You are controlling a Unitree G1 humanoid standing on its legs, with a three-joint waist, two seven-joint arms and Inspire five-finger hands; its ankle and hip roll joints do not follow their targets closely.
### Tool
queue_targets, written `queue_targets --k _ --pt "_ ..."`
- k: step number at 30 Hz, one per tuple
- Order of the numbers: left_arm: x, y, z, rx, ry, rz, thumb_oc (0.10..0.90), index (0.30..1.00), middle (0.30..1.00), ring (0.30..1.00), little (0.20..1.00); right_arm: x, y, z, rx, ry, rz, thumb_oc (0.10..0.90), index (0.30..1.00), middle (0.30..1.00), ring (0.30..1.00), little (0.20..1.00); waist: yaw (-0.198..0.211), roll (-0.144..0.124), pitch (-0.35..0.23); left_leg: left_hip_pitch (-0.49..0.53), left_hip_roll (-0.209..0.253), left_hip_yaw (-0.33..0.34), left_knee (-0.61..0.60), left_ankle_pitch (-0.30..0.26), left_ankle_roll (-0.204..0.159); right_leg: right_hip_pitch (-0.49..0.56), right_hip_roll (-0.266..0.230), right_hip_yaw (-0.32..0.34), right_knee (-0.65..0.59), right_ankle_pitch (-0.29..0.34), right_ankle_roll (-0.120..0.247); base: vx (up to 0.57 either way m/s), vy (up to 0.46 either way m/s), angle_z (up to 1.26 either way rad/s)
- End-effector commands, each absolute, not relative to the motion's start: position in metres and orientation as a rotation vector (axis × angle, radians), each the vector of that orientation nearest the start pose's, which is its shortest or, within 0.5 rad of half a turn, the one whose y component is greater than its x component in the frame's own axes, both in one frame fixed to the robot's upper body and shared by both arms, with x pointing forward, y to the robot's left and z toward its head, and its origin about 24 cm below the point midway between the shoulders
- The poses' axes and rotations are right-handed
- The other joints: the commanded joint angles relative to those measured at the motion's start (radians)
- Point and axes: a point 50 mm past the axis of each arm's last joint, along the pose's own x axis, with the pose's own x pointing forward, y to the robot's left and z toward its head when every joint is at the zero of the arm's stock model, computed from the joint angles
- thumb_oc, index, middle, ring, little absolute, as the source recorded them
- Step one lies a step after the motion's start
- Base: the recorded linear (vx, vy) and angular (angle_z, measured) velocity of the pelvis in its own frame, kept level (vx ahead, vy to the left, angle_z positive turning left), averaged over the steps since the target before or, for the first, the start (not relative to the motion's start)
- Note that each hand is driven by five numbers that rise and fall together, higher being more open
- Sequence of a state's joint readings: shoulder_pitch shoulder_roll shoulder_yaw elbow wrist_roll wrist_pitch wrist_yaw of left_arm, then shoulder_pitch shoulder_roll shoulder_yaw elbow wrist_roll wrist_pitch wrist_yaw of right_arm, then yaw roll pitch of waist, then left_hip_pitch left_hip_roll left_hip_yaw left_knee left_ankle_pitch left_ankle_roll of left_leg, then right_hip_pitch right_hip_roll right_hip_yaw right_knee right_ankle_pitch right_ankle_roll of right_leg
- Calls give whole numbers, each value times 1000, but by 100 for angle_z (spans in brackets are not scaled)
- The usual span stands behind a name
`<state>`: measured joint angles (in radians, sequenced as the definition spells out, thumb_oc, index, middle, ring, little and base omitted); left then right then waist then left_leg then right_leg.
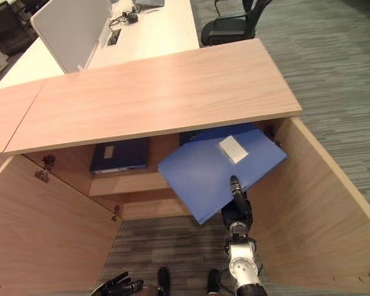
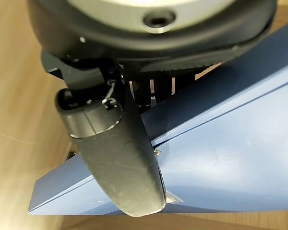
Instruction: Put the empty folder in the office cabinet
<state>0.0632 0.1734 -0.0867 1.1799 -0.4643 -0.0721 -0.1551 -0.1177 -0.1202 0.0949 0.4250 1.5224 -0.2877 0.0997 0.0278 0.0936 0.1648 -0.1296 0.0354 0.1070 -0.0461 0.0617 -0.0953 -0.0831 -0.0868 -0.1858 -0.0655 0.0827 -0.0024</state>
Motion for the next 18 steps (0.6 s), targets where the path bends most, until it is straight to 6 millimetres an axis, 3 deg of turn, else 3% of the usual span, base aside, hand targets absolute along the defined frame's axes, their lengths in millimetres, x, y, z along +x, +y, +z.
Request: queue_targets --k 1,5,11,14,15,16,18 --pt "39 244 -166 -126 1244 327 800 900 900 900 900 290 -152 30 1410 -166 -78 400 300 300 300 300 5 -35 -12 -34 2 18 -17 33 32 49 63 33 74 -166 32 17 159 -65" --pt "45 245 -166 -105 1240 358 800 900 900 900 900 302 -135 40 1454 -153 -43 400 300 300 300 300 14 -30 34 -53 -9 35 -23 27 51 -18 47 68 100 -156 46 -50 185 -37" --pt "68 241 -163 -54 1184 335 800 900 900 900 900 322 -113 76 1451 -187 86 400 300 300 300 300 36 -10 129 -122 -42 64 32 -3 93 -155 -4 98 242 -166 76 -76 219 -16" --pt "75 242 -161 -19 1167 317 800 900 900 900 900 330 -98 99 1461 -212 170 400 300 300 300 300 51 0 187 -117 -57 84 21 -23 111 -282 -63 78 440 -167 123 -67 217 -13" --pt "75 242 -161 -20 1164 318 800 900 900 900 900 330 -97 100 1461 -214 173 400 300 300 300 300 54 1 189 -131 -52 95 24 -6 117 -299 -60 76 444 -150 116 -14 145 -43" --pt "82 245 -159 6 1148 313 800 900 900 900 900 331 -88 109 1457 -224 203 400 300 300 300 300 67 -10 206 -119 -60 106 14 -24 113 -317 -103 36 479 -164 126 -52 65 -39" --pt "86 246 -157 12 1130 308 800 900 900 900 900 335 -84 126 1435 -259 227 400 300 300 300 300 88 -20 221 -132 -60 125 22 -29 108 -304 -128 -38 403 -147 110 -12 1 -18"
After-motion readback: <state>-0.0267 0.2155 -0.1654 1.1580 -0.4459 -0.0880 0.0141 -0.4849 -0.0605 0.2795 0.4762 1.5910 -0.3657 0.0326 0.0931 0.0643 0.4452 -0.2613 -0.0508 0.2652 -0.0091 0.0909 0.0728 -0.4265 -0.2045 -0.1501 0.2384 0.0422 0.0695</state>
